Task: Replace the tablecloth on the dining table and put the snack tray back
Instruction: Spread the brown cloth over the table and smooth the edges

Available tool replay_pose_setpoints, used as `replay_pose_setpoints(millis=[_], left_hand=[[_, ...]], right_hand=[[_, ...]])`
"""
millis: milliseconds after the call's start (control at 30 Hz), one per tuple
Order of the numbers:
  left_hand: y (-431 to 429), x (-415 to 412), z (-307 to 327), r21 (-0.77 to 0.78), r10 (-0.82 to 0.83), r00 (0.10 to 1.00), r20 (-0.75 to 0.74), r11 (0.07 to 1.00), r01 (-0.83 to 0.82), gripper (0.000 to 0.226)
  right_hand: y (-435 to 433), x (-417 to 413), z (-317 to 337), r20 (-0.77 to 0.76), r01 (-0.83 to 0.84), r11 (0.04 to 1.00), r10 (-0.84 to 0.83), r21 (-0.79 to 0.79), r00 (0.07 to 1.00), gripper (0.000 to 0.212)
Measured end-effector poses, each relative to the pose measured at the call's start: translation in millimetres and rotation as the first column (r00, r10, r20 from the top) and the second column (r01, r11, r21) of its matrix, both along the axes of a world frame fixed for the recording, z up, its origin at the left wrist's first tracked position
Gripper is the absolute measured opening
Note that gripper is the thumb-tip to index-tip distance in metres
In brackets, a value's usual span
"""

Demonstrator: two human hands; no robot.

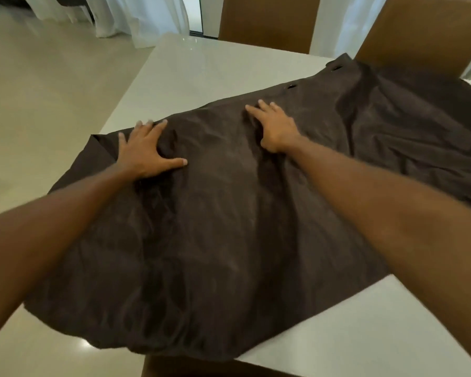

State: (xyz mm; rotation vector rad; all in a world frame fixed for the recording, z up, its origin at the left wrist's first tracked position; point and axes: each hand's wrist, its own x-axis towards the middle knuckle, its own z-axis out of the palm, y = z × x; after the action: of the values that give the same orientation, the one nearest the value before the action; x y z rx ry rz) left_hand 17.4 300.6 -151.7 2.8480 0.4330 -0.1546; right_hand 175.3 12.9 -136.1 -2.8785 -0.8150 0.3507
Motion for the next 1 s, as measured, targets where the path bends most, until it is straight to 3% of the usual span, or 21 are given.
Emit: replay_pose_setpoints(millis=[100,233,300,433,633,700,800,900,1000], left_hand=[[25.8,23.8,3.1,-0.026,-0.018,0.994,-0.108,1.0,0.015,0.138],[40.3,52.8,12.9,-0.019,-0.073,0.989,-0.131,0.997,0.072,0.138],[46.8,62.7,21.9,-0.133,-0.106,0.974,-0.202,0.988,0.08,0.12],[34.0,68.5,36.4,-0.145,-0.203,0.942,-0.266,0.975,0.169,0.064],[23.2,43.9,50.7,-0.142,-0.271,0.892,-0.363,0.962,0.234,0.043],[23.9,28.6,58.8,-0.038,-0.211,0.941,-0.264,0.977,0.208,0.03],[18.8,10.8,79.9,0.179,-0.098,0.989,0.109,0.981,0.078,0.03],[20.2,25.7,135.3,0.256,-0.089,0.884,0.46,0.966,-0.035,0.037],[25.9,47.6,213.3,0.35,-0.142,0.773,0.619,0.93,-0.11,0.041]], right_hand=[[28.8,41.0,2.3,0.005,-0.108,0.978,0.111,-0.177,0.994,0.101],[43.3,73.2,5.8,0.022,-0.073,0.973,0.08,-0.221,0.997,0.098],[48.6,79.8,9.9,0.052,-0.052,0.965,0.067,-0.256,0.996,0.082],[45.2,74.7,22.5,0.069,-0.071,0.93,0.102,-0.36,0.992,0.042],[22.8,74.5,61.3,-0.152,-0.104,0.833,0.024,-0.543,0.988,0.038],[14.0,75.2,70.9,-0.07,-0.065,0.81,0.029,-0.583,0.997,0.034],[10.4,76.2,91.7,0.293,0.078,0.926,0.037,-0.369,0.956,0.017],[15.0,89.3,137.1,0.517,0.138,0.99,-0.103,-0.029,0.849,0.024],[15.9,100.0,204.0,0.575,0.133,0.962,-0.249,0.236,0.779,0.032]])
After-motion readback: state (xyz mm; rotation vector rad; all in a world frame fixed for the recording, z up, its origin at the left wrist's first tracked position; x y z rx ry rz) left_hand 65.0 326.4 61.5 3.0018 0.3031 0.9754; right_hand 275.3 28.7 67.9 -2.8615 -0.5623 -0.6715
